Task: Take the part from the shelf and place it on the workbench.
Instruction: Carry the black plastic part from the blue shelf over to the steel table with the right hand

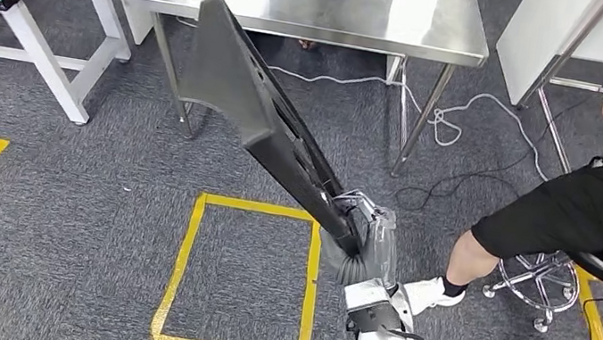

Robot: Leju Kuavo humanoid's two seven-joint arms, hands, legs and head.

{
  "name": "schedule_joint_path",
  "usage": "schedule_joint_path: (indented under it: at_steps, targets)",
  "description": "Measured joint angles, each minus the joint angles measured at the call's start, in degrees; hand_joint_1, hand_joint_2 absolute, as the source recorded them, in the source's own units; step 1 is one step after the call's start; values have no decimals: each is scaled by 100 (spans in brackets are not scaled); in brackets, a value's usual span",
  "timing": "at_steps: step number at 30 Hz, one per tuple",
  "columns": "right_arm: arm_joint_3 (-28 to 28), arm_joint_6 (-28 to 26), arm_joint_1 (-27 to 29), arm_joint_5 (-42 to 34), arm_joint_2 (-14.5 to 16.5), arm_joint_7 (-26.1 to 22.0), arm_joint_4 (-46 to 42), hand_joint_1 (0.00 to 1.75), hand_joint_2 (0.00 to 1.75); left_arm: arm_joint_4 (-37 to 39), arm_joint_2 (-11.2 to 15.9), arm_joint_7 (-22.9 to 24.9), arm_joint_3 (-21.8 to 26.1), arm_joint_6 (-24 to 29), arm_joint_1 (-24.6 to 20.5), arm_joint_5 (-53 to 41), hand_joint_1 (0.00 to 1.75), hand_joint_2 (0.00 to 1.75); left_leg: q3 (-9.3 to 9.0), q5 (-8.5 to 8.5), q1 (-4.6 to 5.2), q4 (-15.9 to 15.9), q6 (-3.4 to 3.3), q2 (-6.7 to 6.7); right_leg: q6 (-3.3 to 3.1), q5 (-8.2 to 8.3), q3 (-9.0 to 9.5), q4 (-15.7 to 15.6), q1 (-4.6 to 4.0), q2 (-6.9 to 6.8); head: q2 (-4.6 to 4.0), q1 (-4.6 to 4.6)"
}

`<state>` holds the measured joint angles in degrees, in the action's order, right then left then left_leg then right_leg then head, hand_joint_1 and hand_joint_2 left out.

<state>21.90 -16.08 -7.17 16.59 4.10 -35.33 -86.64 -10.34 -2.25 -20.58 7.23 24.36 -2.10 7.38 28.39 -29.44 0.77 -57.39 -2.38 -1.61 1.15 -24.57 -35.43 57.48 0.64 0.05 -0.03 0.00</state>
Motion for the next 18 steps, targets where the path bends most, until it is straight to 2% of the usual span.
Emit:
schedule_joint_path:
  at_steps: [2, 3, 5, 7, 8, 9, 10, 12, 13, 14, 15, 17, 18]
  targets:
    - [1, -90, -42, 40, -2, -21, 13, 171, 175, -1, -43, 48, 33, 112, -11, 10, 0, 175, 93, 9, -5, -155, 44, 31, -106, 1, 68, -21, 47, 23, 0, -10]
    - [1, -119, -77, 44, -9, -25, 16, 171, 175, -2, -68, 74, 55, 165, -20, 22, 0, 175, 229, 30, -19, -374, 72, 56, -152, -24, 122, -39, 69, 27, -1, -14]
    - [-1, -159, -130, 43, -40, -27, 23, 171, 175, -2, -110, 130, 96, 256, -29, 50, 0, 175, 673, -38, -68, -1054, 150, 111, -216, -91, 232, -59, 85, 30, -1, -26]
    - [-3, -175, -136, 35, -83, -22, 35, 171, 175, -1, -126, 168, 118, 300, -18, 71, 0, 175, 1150, -345, -125, -1606, 219, 134, -232, -190, 350, -63, 82, 39, 0, -29]
    - [-5, -181, -133, 30, -103, -19, 44, 171, 175, -1, -131, 175, 124, 306, -11, 84, 0, 175, 1306, -456, -147, -1684, 239, 139, -225, -245, 422, -63, 82, 47, -1, -31]
    - [-7, -185, -132, 26, -120, -16, 51, 171, 175, 0, -134, 174, 130, 306, -7, 94, 0, 175, 1378, -458, -163, -1605, 245, 140, -215, -302, 501, -64, 83, 55, -1, -32]
    - [-8, -190, -132, 22, -131, -15, 55, 171, 175, 0, -136, 166, 139, 298, -7, 102, 0, 175, 1361, -292, -173, -1356, 236, 141, -202, -362, 590, -66, 82, 61, -1, -31]
    - [-8, -205, -135, 14, -140, -13, 58, 171, 175, 0, -138, 143, 156, 277, -5, 108, 0, 175, 1205, 320, -156, -656, 171, 140, -164, -483, 730, -76, 69, 69, -1, -32]
    - [-7, -219, -138, 14, -139, -2, 57, 171, 175, -1, -139, 133, 163, 267, -6, 105, 0, 175, 1136, 555, -136, -383, 130, 129, -134, -549, 779, -89, 53, 74, -1, -33]
    - [-6, -233, -138, 21, -138, 17, 52, 171, 175, -2, -142, 126, 167, 263, -8, 101, 0, 175, 1094, 678, -114, -219, 91, 121, -101, -587, 836, -101, 31, 83, -1, -36]
    - [-4, -249, -138, 38, -136, 40, 46, 171, 175, -2, -150, 123, 172, 259, -10, 91, 0, 175, 1068, 681, -92, -159, 56, 114, -49, -595, 907, -105, 5, 92, -1, -36]
    - [-1, -275, -137, 82, -133, 86, 20, 171, 175, -5, -174, 121, 185, 250, -19, 66, 0, 175, 905, 728, -91, -64, -26, 111, 25, -615, 979, -66, -30, 90, 0, -34]
    - [1, -283, -141, 96, -134, 98, 13, 171, 175, -5, -187, 121, 192, 247, -22, 57, 0, 175, 821, 751, -91, -24, -69, 112, 41, -637, 913, 94, -37, 81, -1, -28]
